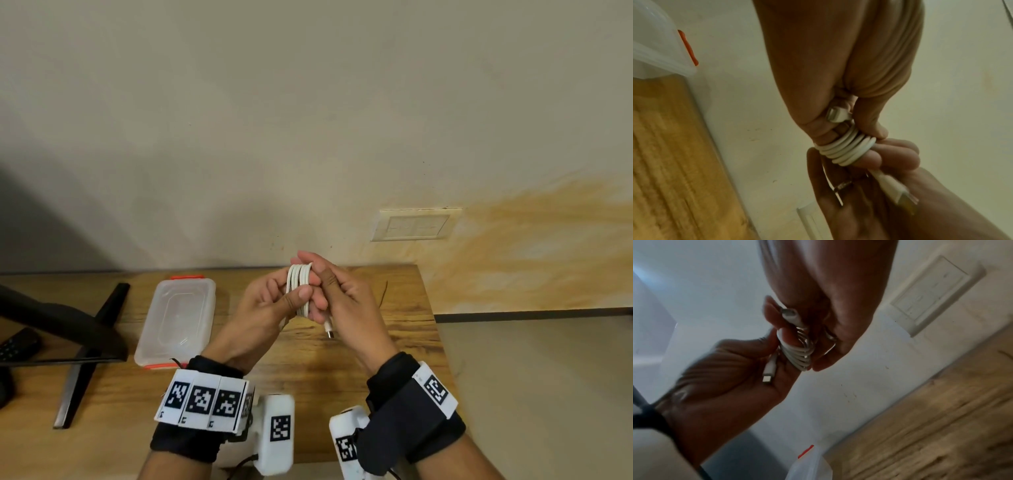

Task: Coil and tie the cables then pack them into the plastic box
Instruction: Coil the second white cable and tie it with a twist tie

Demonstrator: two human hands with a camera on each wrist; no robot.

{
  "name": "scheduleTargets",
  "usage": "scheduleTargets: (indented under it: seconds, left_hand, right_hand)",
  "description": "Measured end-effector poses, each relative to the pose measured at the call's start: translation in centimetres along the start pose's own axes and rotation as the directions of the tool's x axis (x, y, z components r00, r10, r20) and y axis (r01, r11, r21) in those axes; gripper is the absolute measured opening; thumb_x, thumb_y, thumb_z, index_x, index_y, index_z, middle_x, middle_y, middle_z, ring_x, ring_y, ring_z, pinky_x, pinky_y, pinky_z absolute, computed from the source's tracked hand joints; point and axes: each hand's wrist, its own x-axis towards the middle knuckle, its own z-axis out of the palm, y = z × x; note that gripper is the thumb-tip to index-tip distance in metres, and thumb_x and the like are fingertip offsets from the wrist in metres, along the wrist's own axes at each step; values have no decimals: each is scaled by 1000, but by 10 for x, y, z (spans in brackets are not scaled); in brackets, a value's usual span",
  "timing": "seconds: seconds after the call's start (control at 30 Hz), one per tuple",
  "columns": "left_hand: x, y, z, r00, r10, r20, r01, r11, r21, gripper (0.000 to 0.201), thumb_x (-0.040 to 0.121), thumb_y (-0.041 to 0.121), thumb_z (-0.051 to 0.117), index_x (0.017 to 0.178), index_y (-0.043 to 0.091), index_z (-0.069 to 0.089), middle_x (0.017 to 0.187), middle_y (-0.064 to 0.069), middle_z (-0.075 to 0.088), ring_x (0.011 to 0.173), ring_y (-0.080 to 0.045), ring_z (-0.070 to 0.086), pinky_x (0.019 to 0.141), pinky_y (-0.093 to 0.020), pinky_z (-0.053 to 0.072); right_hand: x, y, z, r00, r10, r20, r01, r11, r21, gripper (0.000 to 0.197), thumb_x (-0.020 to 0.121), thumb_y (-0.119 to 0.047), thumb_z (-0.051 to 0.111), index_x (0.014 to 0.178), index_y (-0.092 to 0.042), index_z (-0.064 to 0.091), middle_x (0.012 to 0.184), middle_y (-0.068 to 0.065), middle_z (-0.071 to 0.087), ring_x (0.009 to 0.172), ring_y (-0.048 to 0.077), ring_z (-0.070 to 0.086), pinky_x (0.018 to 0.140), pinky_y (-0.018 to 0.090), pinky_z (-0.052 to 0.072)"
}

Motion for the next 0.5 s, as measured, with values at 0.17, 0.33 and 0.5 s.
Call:
scheduleTargets:
  seconds: [0.17, 0.33, 0.5]
  left_hand:
    - [-2, 3, -1, 999, 25, -22, -27, 996, -80, 18, 96, 2, 45, 107, -5, 57, 74, -7, 62, 60, -15, 56, 67, -25, 52]
    - [-1, 2, -2, 1000, 4, 21, -1, 995, -102, 19, 99, 1, 42, 113, -7, 53, 72, -6, 59, 58, -13, 53, 64, -24, 49]
    - [1, -2, 0, 999, -16, 35, 18, 997, -76, 19, 100, 0, 43, 113, -6, 54, 75, -9, 58, 60, -14, 53, 65, -26, 51]
  right_hand:
    - [-1, -2, -3, 991, 79, 110, -86, 994, 68, 33, 103, -27, 49, 131, -23, 65, 73, -6, 68, 73, 9, 66, 96, 41, 56]
    - [0, -9, -9, 973, 145, 180, -161, 984, 76, 24, 99, -17, 55, 115, -30, 69, 83, 0, 76, 77, 14, 73, 79, 28, 60]
    - [-3, -9, -12, 985, 129, 114, -129, 992, -9, 26, 99, -11, 58, 103, -34, 71, 83, 7, 78, 72, 16, 74, 72, 27, 62]
